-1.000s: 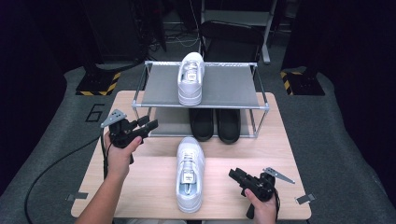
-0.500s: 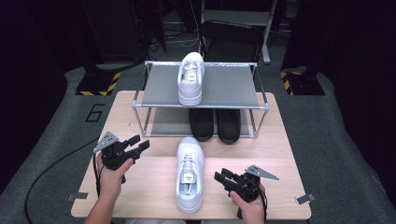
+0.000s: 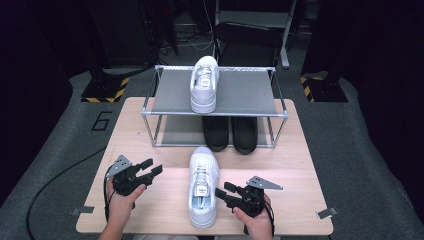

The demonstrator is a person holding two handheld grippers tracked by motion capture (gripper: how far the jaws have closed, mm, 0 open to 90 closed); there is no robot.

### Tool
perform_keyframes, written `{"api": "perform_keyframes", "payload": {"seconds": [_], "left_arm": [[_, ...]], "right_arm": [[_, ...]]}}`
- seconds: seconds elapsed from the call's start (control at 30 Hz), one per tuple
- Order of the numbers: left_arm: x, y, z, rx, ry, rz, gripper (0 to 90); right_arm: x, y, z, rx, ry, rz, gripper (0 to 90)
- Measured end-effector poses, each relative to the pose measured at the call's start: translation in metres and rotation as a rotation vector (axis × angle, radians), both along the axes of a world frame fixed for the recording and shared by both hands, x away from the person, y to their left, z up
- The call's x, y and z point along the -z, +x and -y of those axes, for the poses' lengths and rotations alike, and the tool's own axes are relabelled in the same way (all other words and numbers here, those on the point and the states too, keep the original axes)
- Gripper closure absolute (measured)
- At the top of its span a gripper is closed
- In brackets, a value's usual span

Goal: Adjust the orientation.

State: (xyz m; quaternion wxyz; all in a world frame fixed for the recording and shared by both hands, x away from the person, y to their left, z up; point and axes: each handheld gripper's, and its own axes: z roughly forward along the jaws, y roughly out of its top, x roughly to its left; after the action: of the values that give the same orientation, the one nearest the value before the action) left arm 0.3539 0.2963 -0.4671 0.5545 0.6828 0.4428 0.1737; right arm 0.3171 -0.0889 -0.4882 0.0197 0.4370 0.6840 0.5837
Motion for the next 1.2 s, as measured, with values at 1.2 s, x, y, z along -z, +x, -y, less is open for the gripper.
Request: {"api": "perform_keyframes", "payload": {"seconds": [1.2], "left_arm": [[0.033,-0.001,-0.019,-0.059,-0.098,-0.051,41.1]], "right_arm": [[0.001,0.028,0.012,0.017,-0.081,-0.101,55.2]]}}
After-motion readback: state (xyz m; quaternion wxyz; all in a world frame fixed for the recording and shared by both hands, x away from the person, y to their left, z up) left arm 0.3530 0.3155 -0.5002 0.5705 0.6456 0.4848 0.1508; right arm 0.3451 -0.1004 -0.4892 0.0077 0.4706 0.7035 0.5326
